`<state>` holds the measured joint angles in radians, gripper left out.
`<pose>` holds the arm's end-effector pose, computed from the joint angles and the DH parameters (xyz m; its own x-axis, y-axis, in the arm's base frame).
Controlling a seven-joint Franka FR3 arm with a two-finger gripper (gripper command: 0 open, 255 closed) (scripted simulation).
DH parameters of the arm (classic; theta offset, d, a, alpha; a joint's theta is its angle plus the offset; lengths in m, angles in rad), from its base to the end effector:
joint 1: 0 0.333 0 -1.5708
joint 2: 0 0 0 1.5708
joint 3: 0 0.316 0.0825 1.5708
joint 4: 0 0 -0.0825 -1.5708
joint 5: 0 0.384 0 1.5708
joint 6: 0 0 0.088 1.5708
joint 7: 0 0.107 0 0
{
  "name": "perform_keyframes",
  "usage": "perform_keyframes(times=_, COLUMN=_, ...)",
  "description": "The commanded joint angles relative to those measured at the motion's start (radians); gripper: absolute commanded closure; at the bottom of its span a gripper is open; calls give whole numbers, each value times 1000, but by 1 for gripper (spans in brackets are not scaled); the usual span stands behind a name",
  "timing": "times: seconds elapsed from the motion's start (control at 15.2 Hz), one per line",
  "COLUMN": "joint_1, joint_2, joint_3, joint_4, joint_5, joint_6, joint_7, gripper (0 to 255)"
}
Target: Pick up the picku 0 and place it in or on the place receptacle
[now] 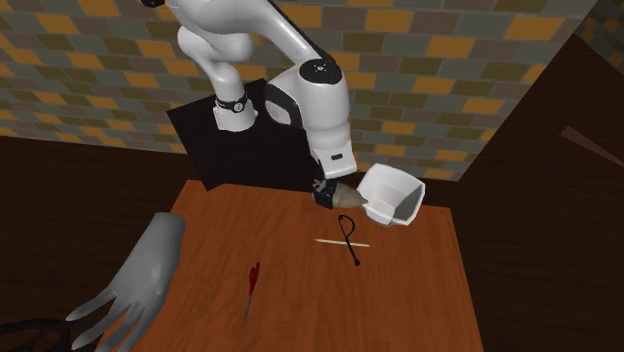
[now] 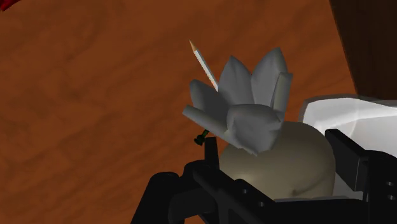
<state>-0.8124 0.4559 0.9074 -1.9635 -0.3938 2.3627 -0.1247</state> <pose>0.6188 0.0206 0.3341 0.9065 0.3913 0.1584 0.3995 -0.9165 -0.0223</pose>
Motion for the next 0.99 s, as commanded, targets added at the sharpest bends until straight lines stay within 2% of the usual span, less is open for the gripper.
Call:
perform_keyframes(times=0.0, joint_1=63, joint_2=20, joint_3=-12, joint_4=31, joint_5=-21, joint_6=-13, joint_7=57, gripper=255)
perform_keyframes(times=0.73, joint_1=400, joint_2=159, joint_3=-85, joint_4=242, joint_5=-129, joint_6=-95, joint_7=312, gripper=255)
perform_keyframes(times=0.79, joint_1=419, joint_2=169, joint_3=-90, joint_4=258, joint_5=-135, joint_6=-102, joint_7=324, gripper=255)
perform_keyframes(times=0.92, joint_1=426, joint_2=182, joint_3=-101, joint_4=252, joint_5=-147, joint_6=-84, joint_7=331, gripper=255)
